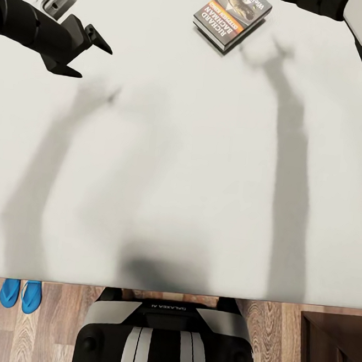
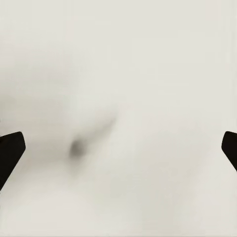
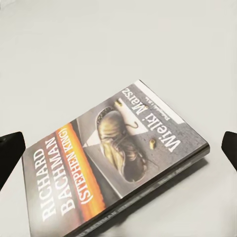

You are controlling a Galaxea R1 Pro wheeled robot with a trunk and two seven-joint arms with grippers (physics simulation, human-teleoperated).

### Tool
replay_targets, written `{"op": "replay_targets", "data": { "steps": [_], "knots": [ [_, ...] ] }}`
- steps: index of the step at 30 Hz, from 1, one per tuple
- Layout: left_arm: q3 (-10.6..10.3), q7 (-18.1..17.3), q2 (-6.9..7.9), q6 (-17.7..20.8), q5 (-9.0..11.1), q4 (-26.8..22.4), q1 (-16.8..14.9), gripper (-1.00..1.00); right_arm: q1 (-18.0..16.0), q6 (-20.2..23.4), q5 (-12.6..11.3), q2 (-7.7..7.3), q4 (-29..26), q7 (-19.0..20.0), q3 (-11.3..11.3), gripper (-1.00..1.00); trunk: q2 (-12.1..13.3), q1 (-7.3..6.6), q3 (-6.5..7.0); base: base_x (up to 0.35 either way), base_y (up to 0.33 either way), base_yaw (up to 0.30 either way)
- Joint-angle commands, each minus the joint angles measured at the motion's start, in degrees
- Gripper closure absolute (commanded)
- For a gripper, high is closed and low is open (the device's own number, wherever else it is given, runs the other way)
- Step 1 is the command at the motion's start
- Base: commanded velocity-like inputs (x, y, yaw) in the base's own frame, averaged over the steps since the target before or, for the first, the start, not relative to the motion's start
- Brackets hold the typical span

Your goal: In the bedroom, move the book from the bed onto either nightstand, and place the two sandals side by side next to the bed.

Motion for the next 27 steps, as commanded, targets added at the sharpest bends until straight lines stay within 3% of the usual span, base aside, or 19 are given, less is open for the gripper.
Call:
{"op": "replay_targets", "data": {
  "steps": [1,27],
  "knots": [
    [0.0,0.4,0.1,0.5,0.3,-0.2,0.0,-1.0,0.0,0.3,-0.6,-0.05,-0.1,0.0,0.4,-1.0,0.0,0.0,-0.02,0.0,0.0,0.0],
    [0.0,0.4,0.4,0.5,0.4,-0.5,0.2,-1.0,0.0,0.3,-0.6,0.03,-0.1,-0.1,0.4,-1.0,0.0,0.0,-0.02,0.029,0.0,0.0]
  ]
}}
